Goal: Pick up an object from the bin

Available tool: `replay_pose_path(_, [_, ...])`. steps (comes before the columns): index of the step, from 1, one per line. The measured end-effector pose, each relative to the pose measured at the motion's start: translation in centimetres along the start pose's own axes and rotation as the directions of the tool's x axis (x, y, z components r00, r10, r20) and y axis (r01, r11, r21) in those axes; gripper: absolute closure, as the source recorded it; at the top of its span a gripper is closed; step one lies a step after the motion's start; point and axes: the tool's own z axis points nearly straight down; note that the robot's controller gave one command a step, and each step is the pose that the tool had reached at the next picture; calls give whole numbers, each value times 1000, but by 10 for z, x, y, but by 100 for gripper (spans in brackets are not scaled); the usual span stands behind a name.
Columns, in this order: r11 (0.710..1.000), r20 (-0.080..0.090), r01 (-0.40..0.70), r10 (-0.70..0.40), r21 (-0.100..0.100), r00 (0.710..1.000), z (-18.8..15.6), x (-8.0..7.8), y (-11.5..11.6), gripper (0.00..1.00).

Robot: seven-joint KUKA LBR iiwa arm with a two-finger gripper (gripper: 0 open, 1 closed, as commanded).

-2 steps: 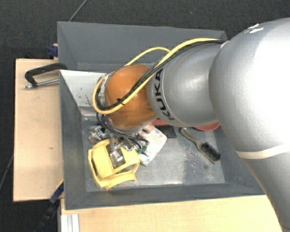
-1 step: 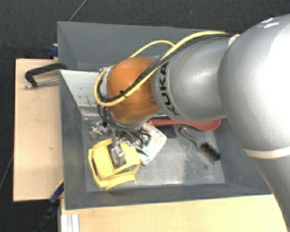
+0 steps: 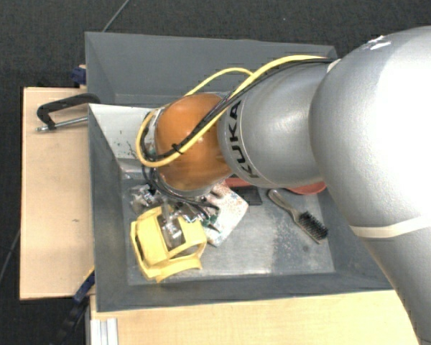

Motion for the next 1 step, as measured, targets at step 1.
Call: replay_pose_path(1, [935,26,354,-354,15,935,-2,-12,17,100])
